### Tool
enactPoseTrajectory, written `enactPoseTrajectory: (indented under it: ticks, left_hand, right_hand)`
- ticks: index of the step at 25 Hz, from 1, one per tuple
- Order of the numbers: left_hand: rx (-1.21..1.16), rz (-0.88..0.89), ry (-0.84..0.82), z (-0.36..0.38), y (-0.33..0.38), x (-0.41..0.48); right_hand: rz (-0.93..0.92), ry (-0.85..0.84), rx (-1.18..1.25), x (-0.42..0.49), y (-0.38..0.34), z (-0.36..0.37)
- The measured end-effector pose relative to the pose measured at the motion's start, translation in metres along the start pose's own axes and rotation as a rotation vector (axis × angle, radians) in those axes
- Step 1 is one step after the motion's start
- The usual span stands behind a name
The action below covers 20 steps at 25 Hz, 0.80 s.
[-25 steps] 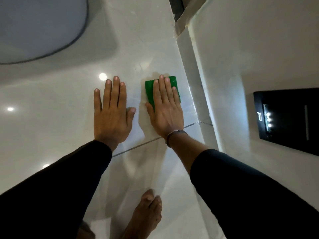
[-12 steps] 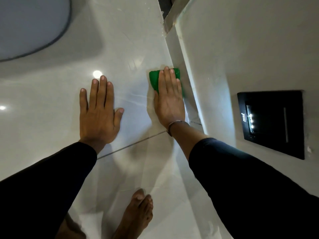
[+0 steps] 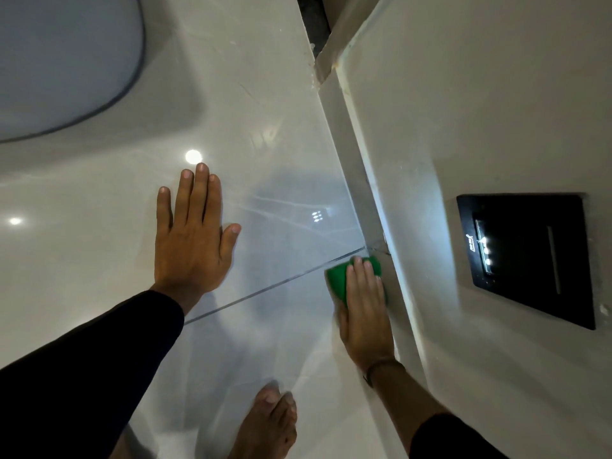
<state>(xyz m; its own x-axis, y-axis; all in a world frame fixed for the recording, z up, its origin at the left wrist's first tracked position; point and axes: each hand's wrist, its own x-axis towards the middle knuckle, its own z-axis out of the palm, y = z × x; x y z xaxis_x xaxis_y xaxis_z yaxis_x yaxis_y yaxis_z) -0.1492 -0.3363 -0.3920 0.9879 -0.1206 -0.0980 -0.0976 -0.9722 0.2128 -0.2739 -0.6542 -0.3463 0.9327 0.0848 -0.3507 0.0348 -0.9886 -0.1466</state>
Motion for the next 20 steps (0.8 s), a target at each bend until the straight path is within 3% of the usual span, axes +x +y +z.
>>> enactPoseTrajectory:
  ticks: [4,7,11,17,20]
  left_hand:
    - [-0.01,0.004,0.005,0.001,0.001,0.0]
    - [-0.002,0.012,0.003,0.002,0.0,-0.001]
    - [-0.005,0.019,-0.002,0.0,0.002,-0.001]
    - [0.015,0.018,-0.003,-0.004,0.003,-0.001]
    - [0.025,0.012,-0.006,-0.006,0.003,-0.001]
  right_hand:
    - [0.059,-0.082,-0.033,-0.074,0.022,0.017]
    - [0.066,-0.133,-0.032,-0.076,0.023,0.013]
    - [0.014,-0.101,0.064,-0.004,-0.006,-0.017]
    - [-0.003,0.036,0.242,0.19,-0.072,-0.066]
    - [-0.031,0.073,0.222,0.214,-0.079,-0.068]
